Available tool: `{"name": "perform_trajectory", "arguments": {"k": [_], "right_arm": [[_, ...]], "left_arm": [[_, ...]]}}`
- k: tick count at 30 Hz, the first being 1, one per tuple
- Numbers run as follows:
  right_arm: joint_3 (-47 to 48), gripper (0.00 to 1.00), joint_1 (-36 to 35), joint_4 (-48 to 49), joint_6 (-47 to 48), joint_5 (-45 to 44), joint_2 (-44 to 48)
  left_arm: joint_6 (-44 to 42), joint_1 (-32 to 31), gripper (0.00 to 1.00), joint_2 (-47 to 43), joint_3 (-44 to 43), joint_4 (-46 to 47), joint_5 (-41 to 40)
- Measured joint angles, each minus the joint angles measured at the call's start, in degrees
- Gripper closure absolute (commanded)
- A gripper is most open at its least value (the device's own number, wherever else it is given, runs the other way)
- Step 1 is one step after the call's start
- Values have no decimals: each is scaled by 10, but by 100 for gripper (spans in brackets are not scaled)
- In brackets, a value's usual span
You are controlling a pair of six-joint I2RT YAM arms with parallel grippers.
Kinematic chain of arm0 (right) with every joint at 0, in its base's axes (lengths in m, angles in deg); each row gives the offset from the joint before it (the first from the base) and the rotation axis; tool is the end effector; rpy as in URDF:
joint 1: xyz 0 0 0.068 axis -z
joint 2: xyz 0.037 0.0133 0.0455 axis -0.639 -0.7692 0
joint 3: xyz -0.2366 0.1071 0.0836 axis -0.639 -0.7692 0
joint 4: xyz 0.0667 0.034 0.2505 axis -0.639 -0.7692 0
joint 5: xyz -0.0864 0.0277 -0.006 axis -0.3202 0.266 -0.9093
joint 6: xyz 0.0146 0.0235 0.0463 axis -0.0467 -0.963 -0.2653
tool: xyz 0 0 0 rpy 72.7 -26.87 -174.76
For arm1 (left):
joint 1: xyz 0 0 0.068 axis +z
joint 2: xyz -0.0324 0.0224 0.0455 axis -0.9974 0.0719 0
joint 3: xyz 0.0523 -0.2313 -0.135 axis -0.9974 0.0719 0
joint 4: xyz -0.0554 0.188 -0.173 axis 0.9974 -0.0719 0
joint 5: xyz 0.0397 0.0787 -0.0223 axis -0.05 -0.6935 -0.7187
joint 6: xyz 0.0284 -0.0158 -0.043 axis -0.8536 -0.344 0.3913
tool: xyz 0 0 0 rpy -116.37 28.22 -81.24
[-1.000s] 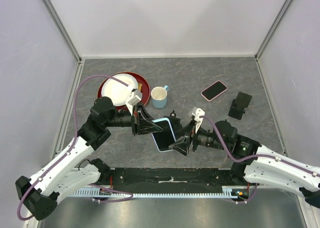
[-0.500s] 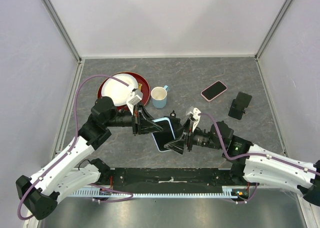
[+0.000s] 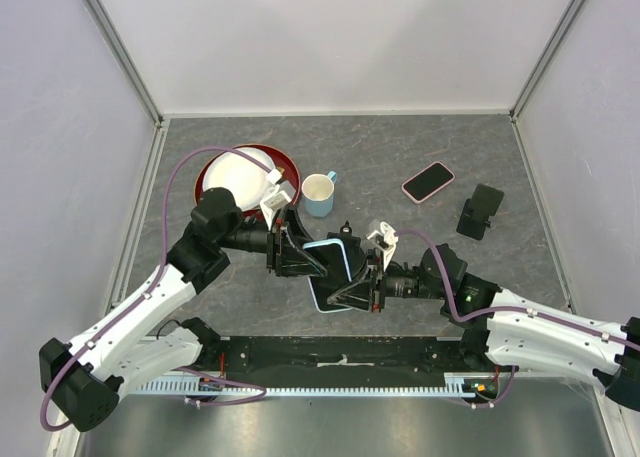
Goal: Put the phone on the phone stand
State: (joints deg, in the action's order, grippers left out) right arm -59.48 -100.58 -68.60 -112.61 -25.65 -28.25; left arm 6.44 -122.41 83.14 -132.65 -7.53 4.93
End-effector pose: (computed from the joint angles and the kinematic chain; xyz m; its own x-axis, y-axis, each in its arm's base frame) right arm 0.0829 0.1791 0.2843 -0.5223 0.0273 -0.8524 -0.8494 0.0728 0.5228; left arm 0.1430 -0.1446 0.3467 -0.4741 0.0758 -0.8772 0.8714 -0.1019 -0.4798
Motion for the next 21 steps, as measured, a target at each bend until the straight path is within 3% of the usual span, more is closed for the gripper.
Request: {"name": "perform_trajectory", "arguments": {"k": [11,20,21], "right_arm": [[0,100,0,-24,3,20,0],[2,100,0,-28,8,24,-9],[3,100,0,-28,9,24,-12]], "left_arm": [[0,-2,45,3,-1,6,21],[-1,-3,60,13,-3,2,23],[-1,-3,65,14,-3,2,23]]}}
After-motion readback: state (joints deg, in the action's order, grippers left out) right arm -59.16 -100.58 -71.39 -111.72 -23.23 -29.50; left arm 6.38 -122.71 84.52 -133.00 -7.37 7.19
